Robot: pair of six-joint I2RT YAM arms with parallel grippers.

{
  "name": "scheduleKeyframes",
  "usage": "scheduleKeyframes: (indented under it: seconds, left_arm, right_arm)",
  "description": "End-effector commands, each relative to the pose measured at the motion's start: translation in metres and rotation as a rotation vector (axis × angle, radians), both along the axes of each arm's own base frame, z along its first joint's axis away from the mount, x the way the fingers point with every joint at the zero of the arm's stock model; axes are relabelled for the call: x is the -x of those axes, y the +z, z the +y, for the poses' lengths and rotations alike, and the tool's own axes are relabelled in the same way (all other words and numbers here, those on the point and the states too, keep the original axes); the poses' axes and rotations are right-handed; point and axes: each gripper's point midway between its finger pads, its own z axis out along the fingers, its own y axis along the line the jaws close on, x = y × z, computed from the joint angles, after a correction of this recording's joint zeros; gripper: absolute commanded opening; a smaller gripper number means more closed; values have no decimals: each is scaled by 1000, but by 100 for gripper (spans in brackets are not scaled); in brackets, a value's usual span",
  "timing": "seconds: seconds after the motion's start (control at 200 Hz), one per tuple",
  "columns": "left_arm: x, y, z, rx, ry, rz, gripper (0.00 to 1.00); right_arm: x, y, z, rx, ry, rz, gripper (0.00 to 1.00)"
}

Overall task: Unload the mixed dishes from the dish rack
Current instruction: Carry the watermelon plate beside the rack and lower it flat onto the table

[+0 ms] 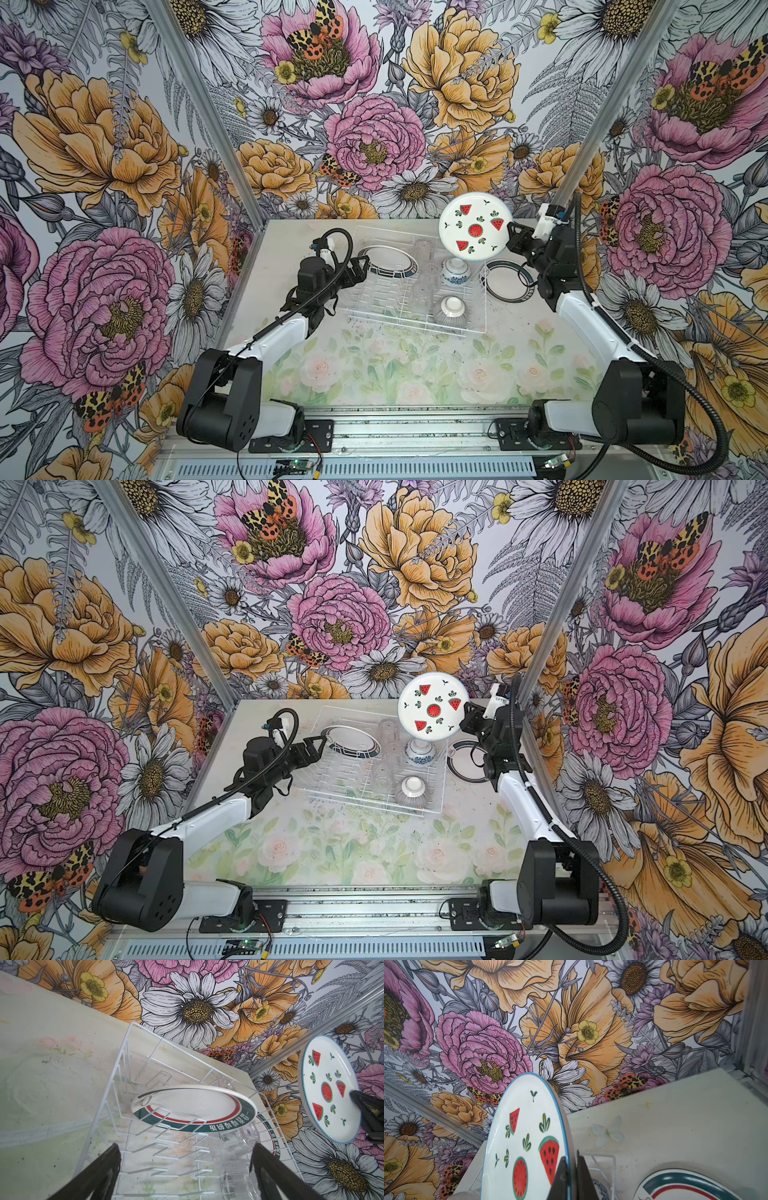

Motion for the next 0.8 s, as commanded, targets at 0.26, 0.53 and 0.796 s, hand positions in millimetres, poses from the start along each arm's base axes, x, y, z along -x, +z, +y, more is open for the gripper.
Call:
scheduleKeyframes:
  seconds: [0.26, 0.53, 0.796]
  left_arm:
    - [5, 6, -9, 36, -46, -29, 99]
    - [9, 8, -10, 41, -54, -36, 99]
    - [17, 13, -11, 49, -65, -50, 99]
  right_arm:
    - [28, 28, -53, -96, -174, -134, 0]
    - [38, 19, -81, -147, -251, -121, 0]
    - [53, 4, -107, -168, -347, -96, 0]
